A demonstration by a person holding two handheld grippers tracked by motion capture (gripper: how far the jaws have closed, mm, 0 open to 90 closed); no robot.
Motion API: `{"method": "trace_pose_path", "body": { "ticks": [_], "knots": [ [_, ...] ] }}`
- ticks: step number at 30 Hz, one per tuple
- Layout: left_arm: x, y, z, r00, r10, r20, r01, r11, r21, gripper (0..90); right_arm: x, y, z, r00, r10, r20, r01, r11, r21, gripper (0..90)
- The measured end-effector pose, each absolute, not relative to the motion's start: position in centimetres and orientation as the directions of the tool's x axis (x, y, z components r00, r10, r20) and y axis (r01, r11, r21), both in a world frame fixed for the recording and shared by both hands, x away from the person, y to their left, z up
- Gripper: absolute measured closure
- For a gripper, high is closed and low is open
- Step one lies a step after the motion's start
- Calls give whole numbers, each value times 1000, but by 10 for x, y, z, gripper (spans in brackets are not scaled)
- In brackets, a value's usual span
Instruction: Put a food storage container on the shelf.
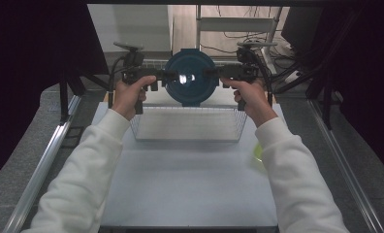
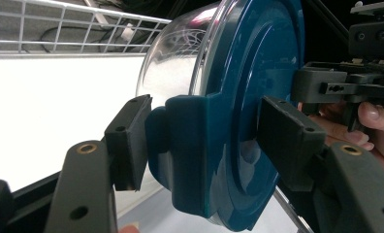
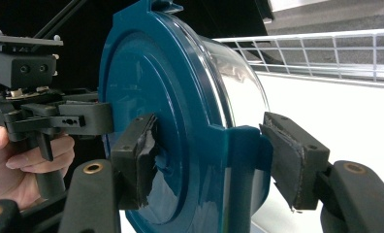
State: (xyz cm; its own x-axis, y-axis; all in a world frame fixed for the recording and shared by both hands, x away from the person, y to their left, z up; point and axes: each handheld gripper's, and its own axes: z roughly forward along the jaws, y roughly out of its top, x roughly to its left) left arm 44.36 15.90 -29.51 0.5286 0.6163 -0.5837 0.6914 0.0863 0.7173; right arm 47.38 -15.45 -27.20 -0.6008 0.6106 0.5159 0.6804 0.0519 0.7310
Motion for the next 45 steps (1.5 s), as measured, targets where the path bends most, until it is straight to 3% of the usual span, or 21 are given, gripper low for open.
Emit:
{"method": "trace_pose_path", "body": {
  "ticks": [20, 45],
  "knots": [
    [483, 162, -320, 429, 581, -691, 767, 170, 619, 386, 514, -152, -290, -486, 636, 599, 780, 7, 625, 383],
    [504, 165, -340, 339, 526, -780, 808, 261, 527, 377, 542, -153, -317, -307, 606, 734, 860, -155, 487, 379]
  ]
}}
